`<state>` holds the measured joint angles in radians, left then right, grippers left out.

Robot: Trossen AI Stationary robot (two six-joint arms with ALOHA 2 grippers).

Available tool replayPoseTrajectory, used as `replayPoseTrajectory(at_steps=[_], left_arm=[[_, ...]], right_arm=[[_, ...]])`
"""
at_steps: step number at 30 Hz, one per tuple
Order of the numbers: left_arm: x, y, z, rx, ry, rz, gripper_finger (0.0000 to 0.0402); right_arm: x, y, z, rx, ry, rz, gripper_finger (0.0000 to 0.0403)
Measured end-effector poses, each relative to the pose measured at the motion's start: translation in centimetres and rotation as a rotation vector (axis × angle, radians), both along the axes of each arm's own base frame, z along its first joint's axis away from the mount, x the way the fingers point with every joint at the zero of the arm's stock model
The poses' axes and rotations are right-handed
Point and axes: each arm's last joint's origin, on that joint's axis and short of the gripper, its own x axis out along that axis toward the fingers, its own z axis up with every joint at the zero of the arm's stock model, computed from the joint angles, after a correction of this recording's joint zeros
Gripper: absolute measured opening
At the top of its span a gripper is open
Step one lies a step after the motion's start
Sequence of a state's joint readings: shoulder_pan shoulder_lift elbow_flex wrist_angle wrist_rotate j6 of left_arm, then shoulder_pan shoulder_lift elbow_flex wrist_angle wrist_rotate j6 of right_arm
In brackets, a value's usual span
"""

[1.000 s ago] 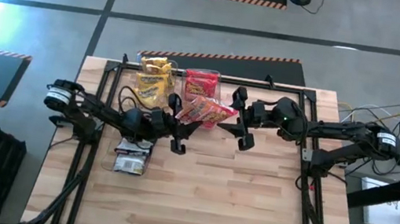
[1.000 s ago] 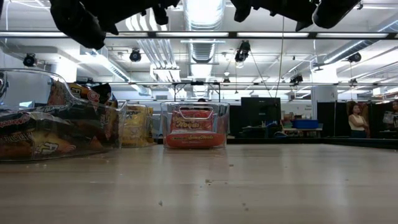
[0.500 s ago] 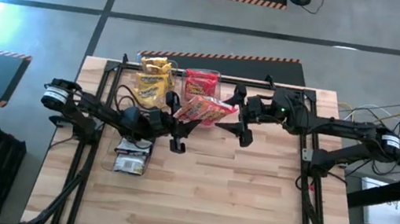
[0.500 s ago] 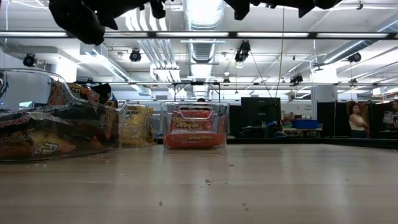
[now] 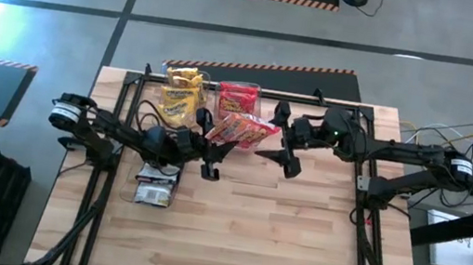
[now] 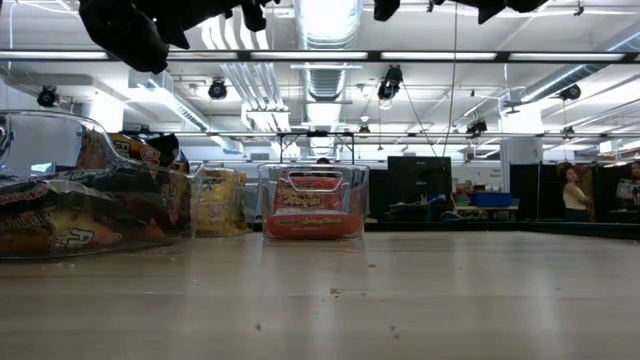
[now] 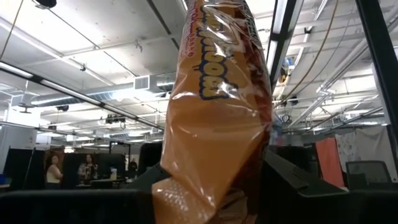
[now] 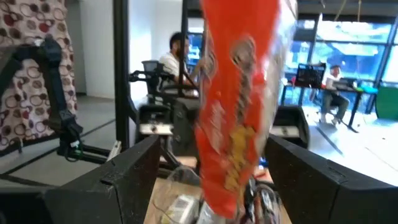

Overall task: Sort Maruchan noodles
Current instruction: Put the orange noodle pack into the top right transparent bin

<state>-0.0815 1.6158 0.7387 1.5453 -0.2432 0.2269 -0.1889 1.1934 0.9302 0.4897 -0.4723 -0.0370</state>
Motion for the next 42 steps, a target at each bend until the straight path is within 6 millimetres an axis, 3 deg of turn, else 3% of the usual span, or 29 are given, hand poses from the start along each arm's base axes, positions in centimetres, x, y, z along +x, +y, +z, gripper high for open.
replayPoseTrajectory(at_steps=[7,18,36,42], left_arm=[[0.4,0.0,-0.5,-0.029,0.013,-0.023,0.0119],[3.1,-0.2,-0.3,-0.003,0.001,-0.003,0.0119],[3.2,-0.3,-0.4,-0.042,0.008,-0.041,0.0141],[3.3,-0.1,-0.8,-0.099,0.041,0.005,0.0153]], right_arm=[[-0.1,0.4,0.7,0.008,-0.071,0.018,0.0275],[-0.1,0.4,0.8,0.020,-0.077,0.019,0.0253],[-0.1,0.4,0.7,0.002,-0.076,0.013,0.0122],[-0.1,0.3,0.6,-0.002,-0.070,0.005,0.0113]])
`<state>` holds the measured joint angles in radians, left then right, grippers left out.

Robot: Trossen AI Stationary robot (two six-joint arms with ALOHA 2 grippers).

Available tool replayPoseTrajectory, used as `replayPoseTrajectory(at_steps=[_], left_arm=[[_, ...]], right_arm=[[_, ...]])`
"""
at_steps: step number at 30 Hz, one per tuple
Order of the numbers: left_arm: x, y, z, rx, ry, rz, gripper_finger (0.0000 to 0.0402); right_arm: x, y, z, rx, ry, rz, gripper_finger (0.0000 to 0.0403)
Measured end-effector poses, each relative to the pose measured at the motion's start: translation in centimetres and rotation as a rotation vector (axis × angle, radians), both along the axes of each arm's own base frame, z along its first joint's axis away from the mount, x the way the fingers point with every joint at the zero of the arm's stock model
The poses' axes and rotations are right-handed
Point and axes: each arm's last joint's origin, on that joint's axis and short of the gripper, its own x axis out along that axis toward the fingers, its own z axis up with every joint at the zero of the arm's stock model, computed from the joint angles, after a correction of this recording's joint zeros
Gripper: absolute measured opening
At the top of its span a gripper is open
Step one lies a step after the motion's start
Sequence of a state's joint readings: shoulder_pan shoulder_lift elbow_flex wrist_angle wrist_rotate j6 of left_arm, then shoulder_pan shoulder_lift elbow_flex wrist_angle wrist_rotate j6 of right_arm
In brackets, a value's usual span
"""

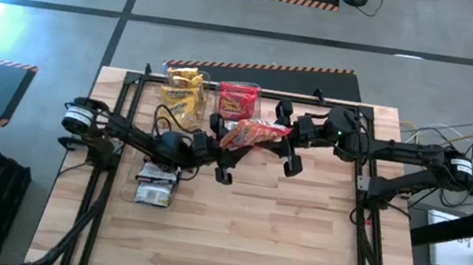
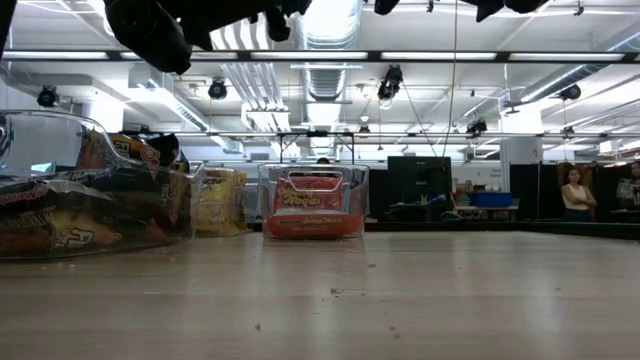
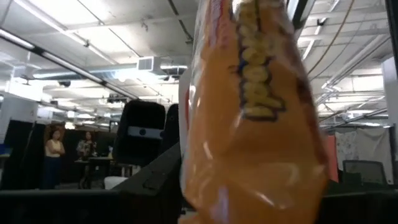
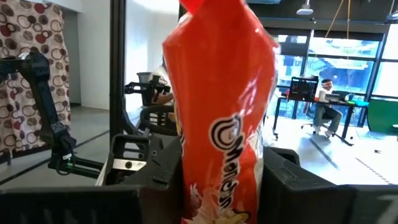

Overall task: Sort Maruchan noodles
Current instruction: Put the orange noodle pack into the top right transparent bin

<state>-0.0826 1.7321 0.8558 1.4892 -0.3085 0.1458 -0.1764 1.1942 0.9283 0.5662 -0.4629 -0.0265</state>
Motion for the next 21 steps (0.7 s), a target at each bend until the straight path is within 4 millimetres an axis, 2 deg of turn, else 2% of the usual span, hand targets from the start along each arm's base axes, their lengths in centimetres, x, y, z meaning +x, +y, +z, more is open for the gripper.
replayPoseTrajectory(at_steps=[9,15,21], left_arm=[[0.4,0.0,-0.5,0.021,0.089,-0.019,0.0154],[-0.1,0.4,0.2,0.023,0.219,0.153,0.0154],[-0.8,0.9,-0.1,-0.010,0.463,0.287,0.0154]], right_arm=[[-0.1,-0.3,0.1,-0.005,-0.007,0.001,0.0112],[-0.2,-1.7,-0.2,0.003,0.020,-0.081,0.0111],[-0.7,-4.1,-0.9,-0.005,0.092,-0.235,0.0111]])
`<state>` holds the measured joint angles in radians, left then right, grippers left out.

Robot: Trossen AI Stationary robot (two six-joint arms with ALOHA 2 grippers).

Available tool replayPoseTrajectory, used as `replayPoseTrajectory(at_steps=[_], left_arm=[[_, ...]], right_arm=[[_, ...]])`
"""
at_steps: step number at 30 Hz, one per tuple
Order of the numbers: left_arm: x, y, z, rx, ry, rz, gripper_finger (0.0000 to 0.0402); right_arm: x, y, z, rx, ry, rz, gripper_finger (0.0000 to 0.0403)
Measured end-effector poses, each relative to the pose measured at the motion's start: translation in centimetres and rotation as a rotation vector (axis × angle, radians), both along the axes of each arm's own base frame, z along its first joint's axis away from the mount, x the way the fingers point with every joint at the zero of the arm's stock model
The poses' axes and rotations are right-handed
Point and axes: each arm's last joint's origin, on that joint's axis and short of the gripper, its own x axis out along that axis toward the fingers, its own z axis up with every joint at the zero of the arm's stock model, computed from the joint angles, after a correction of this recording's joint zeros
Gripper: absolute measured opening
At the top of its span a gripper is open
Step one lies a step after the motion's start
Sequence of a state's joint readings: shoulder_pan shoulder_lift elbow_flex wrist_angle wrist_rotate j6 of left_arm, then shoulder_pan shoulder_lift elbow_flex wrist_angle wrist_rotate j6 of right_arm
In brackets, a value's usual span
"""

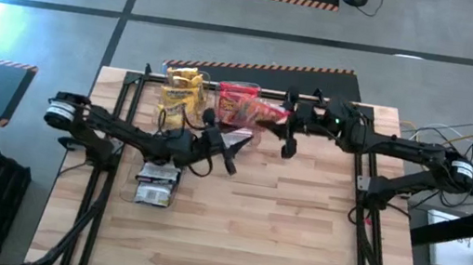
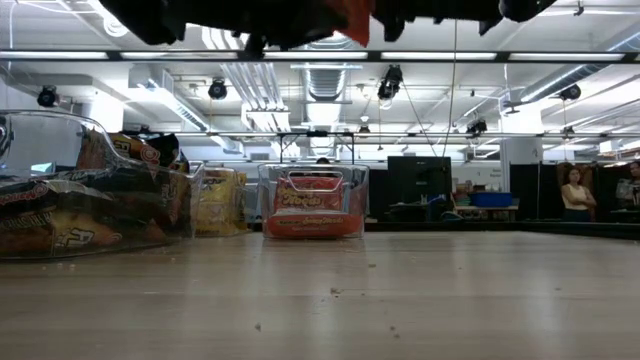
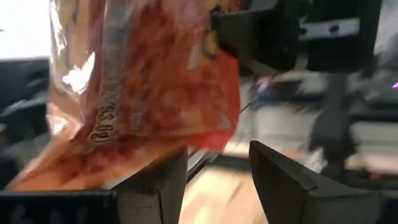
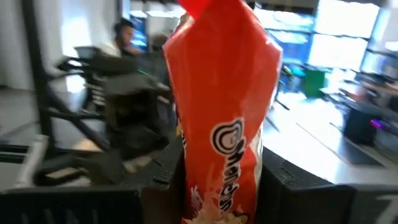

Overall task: Sort Maruchan noodles
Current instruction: Put the orange noodle pack into the top right transparent bin

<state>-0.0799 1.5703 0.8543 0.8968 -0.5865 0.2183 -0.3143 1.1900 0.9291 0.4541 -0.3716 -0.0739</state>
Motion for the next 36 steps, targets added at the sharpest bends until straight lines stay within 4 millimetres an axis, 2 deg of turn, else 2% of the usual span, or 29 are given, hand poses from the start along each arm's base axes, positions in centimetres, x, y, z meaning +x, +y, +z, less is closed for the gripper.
replayPoseTrajectory(at_steps=[6,14,19,26,32,36], left_arm=[[-0.9,0.5,-0.8,-0.078,0.143,0.189,0.0154],[-1.4,0.9,-1.9,-0.080,0.252,0.364,0.0154],[-2.2,1.0,-1.3,-0.071,0.276,0.400,0.0154],[-4.2,1.1,0.4,-0.119,0.274,0.403,0.0154],[-5.5,1.2,0.1,-0.190,0.328,0.420,0.0154],[-6.1,1.3,-0.5,-0.223,0.368,0.437,0.0154]], right_arm=[[-0.6,-2.3,-0.7,0.019,0.060,-0.092,0.0110],[-0.5,-3.8,-2.3,0.070,0.172,-0.133,0.0110],[0.6,-4.8,-4.2,0.132,0.299,-0.182,0.0109],[3.5,-7.4,-3.9,0.164,0.584,-0.240,0.0114],[5.8,-9.5,-4.2,0.175,0.813,-0.226,0.0113],[6.8,-10.9,-4.3,0.167,0.899,-0.218,0.0114]])
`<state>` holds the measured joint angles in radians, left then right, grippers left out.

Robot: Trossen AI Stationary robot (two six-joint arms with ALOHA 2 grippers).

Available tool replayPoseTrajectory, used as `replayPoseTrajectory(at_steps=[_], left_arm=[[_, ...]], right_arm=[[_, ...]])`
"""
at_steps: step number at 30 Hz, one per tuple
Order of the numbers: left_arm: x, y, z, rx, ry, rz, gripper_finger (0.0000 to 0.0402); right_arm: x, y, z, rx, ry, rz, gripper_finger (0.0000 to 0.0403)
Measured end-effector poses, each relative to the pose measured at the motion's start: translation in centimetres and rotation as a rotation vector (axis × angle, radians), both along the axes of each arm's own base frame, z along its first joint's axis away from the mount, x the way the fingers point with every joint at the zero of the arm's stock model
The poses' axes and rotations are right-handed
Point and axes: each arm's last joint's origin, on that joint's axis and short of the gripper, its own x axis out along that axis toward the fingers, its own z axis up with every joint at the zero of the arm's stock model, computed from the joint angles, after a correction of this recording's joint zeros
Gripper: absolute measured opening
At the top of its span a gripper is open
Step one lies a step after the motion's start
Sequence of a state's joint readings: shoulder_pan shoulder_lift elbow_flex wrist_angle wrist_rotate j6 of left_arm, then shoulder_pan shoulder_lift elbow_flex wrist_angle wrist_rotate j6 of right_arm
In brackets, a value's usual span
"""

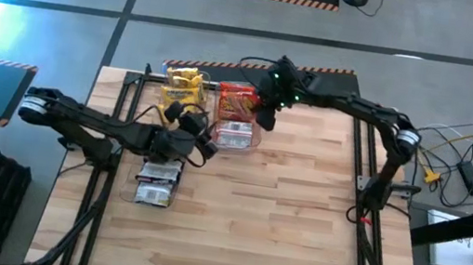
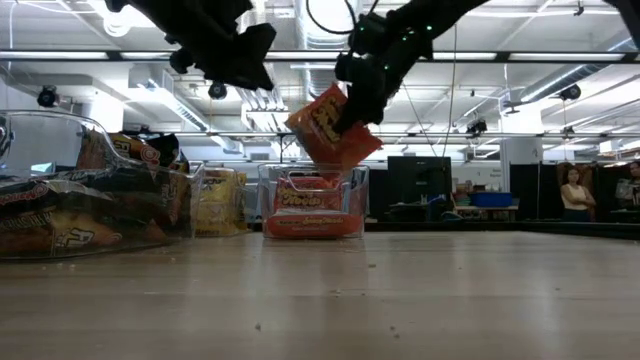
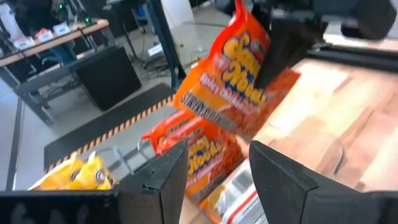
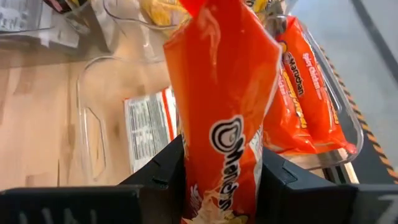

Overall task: Sort Maruchan noodles
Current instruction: Put the orange noodle pack into the top right transparent bin

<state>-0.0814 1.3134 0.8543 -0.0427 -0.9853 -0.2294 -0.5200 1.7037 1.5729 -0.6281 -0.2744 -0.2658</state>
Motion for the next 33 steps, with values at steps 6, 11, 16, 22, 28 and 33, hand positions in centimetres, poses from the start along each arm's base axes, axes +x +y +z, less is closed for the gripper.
replayPoseTrajectory(at_steps=[6,11,16,22,28,33], left_arm=[[-0.6,0.0,-0.7,-0.037,0.042,0.024,0.0154],[-0.9,0.1,-1.0,-0.043,0.075,0.031,0.0154],[-1.0,0.1,-1.1,-0.040,0.098,0.031,0.0154],[-1.4,0.1,-1.5,-0.057,0.124,0.046,0.0154],[-1.9,0.1,-1.7,-0.076,0.143,0.065,0.0154],[-2.0,0.1,-1.7,-0.079,0.147,0.069,0.0154]], right_arm=[[0.8,-1.9,-0.3,0.043,0.102,-0.008,0.0114],[1.7,-2.6,-0.9,0.055,0.157,0.019,0.0114],[2.8,-3.2,-2.3,0.087,0.228,0.033,0.0114],[4.3,-4.1,-3.7,0.123,0.294,0.048,0.0114],[5.1,-4.5,-4.2,0.125,0.334,0.062,0.0117],[5.2,-4.4,-4.1,0.120,0.350,0.074,0.0118]])
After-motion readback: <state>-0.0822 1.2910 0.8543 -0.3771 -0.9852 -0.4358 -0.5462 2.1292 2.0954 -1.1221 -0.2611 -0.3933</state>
